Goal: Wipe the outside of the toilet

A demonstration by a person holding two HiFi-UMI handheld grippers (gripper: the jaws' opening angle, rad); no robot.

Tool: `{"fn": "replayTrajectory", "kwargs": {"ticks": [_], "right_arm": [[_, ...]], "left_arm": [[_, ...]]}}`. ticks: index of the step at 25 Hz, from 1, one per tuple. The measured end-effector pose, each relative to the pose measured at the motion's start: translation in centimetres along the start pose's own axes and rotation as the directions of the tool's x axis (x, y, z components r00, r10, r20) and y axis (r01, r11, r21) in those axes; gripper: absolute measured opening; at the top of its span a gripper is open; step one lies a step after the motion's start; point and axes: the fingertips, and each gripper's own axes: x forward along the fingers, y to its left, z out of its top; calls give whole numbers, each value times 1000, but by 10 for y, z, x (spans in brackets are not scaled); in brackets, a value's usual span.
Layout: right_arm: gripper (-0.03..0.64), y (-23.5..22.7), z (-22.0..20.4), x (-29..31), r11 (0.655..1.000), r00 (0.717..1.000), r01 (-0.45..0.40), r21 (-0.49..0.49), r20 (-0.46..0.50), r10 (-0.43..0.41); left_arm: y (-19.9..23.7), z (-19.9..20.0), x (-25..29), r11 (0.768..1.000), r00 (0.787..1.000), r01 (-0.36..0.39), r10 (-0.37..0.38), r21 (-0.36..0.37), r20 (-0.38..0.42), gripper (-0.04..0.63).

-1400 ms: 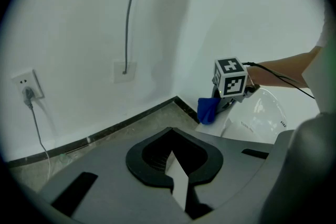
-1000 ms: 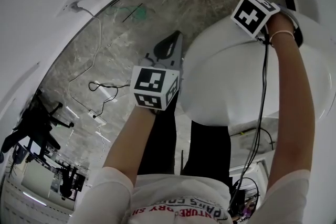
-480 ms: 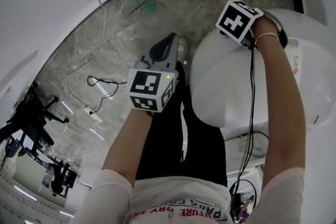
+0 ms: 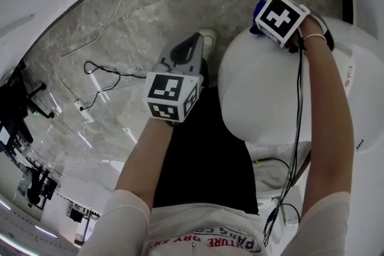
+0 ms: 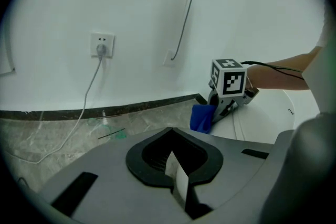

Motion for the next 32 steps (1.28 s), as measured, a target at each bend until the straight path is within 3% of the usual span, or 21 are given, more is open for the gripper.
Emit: {"fn": "replayTrajectory", "kwargs": {"ticks": [8, 13, 19, 27, 32], "right_arm": [[75, 46, 34, -1, 993, 999, -6, -114, -39, 2], [75, 78, 50, 7, 987, 998, -23, -162, -64, 12], [75, 123, 69, 6, 975, 997, -36, -221, -80, 19], [75, 182, 80, 6, 961, 992, -87, -263, -106, 61], [75, 199, 80, 13, 944, 989, -23, -328, -149, -28]], "left_arm": [[17, -17, -56, 997, 998, -54, 56, -53, 31, 6], [27, -47, -80, 995, 997, -75, 76, -69, 12, 6], [38, -72, -109, 990, 997, -81, 82, -115, -3, 6], [42, -92, -141, 994, 999, -49, 47, -98, -15, 6], [59, -113, -154, 997, 999, -38, 36, -71, -33, 6]]}}
